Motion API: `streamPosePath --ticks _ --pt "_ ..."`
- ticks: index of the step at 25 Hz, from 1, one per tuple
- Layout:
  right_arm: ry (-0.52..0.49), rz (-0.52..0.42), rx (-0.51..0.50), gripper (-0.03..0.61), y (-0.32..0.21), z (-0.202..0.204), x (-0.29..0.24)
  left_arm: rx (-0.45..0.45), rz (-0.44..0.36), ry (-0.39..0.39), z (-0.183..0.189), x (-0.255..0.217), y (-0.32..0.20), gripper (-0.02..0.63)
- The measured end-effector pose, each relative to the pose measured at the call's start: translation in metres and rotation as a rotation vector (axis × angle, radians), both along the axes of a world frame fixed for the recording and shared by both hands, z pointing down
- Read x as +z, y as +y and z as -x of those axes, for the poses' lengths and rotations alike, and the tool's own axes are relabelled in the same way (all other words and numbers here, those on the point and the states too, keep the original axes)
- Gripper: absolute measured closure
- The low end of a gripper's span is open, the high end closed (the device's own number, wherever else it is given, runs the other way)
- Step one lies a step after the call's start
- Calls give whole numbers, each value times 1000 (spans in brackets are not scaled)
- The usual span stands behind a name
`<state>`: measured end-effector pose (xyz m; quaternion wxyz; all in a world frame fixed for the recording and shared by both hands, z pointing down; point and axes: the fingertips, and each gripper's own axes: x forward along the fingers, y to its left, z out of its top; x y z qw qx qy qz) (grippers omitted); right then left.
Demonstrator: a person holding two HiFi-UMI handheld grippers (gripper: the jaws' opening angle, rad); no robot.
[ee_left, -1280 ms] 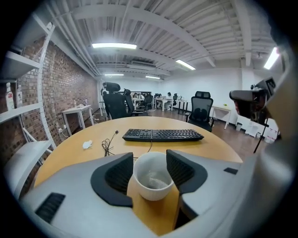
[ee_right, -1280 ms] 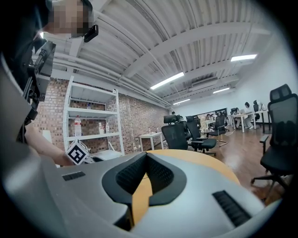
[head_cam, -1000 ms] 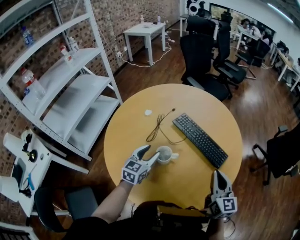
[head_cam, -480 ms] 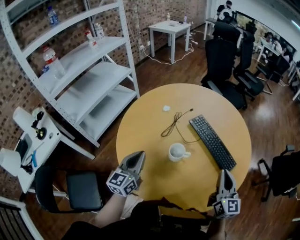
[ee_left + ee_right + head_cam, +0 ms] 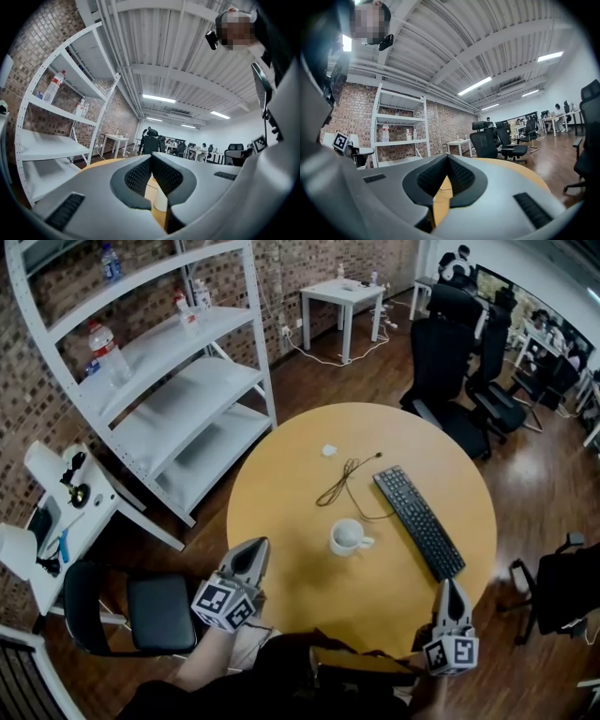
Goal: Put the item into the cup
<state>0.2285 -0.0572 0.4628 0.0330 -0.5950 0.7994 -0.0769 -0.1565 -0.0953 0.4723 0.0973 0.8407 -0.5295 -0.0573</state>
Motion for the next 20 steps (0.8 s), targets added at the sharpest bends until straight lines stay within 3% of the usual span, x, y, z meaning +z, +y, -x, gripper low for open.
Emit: streamPosePath --ticks 3,20 --pt "6 12 -3 583 3 0 4 11 -7 -22 -6 0 4 614" --pt "-49 35 -24 581 14 -2 14 13 51 14 -14 15 27 614"
